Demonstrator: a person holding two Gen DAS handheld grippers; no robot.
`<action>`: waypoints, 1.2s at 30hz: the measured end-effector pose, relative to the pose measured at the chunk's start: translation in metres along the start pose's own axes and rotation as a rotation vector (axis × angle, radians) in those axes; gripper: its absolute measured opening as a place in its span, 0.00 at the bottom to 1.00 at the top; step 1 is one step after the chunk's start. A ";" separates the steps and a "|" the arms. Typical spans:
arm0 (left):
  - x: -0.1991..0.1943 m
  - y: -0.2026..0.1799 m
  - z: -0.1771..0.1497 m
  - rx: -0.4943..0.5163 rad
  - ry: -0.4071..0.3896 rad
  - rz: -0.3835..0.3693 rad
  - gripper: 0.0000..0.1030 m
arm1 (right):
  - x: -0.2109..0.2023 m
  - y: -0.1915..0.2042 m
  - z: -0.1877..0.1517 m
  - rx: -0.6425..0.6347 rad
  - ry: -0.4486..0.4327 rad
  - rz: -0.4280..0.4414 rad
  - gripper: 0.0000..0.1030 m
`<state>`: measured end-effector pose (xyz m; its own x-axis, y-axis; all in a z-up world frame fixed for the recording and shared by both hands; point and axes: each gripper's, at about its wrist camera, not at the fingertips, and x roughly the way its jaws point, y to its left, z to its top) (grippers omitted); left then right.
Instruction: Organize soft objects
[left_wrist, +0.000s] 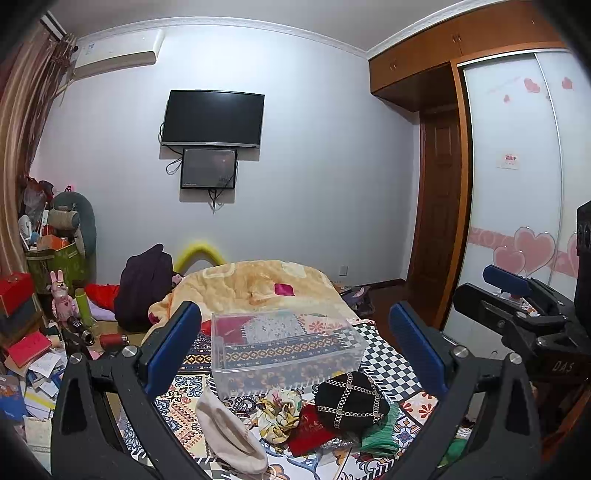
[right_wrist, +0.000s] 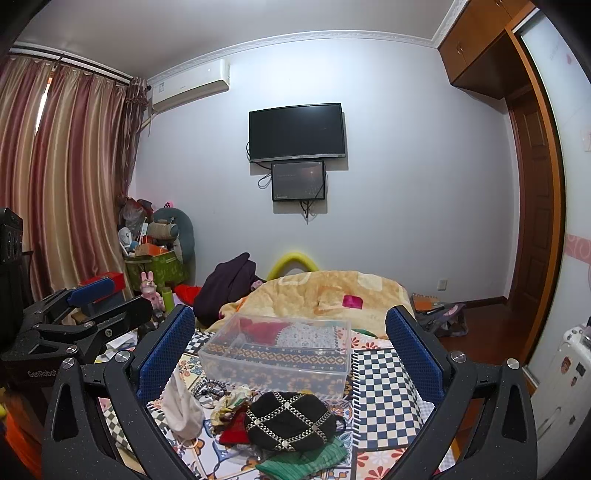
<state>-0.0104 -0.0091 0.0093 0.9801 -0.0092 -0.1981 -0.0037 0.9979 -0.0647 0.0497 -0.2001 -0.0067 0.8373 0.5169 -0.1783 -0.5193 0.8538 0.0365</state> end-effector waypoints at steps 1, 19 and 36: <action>0.000 0.000 0.000 0.001 -0.001 0.001 1.00 | 0.000 0.000 0.000 0.000 -0.001 0.000 1.00; -0.003 -0.002 -0.001 0.004 -0.006 0.003 1.00 | -0.003 -0.003 0.005 0.007 -0.001 0.002 1.00; -0.003 -0.004 0.000 0.007 -0.010 0.002 1.00 | -0.007 -0.003 0.005 0.007 -0.004 0.002 1.00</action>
<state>-0.0135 -0.0128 0.0100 0.9821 -0.0064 -0.1884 -0.0045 0.9983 -0.0574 0.0466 -0.2060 -0.0003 0.8369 0.5190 -0.1739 -0.5199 0.8531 0.0437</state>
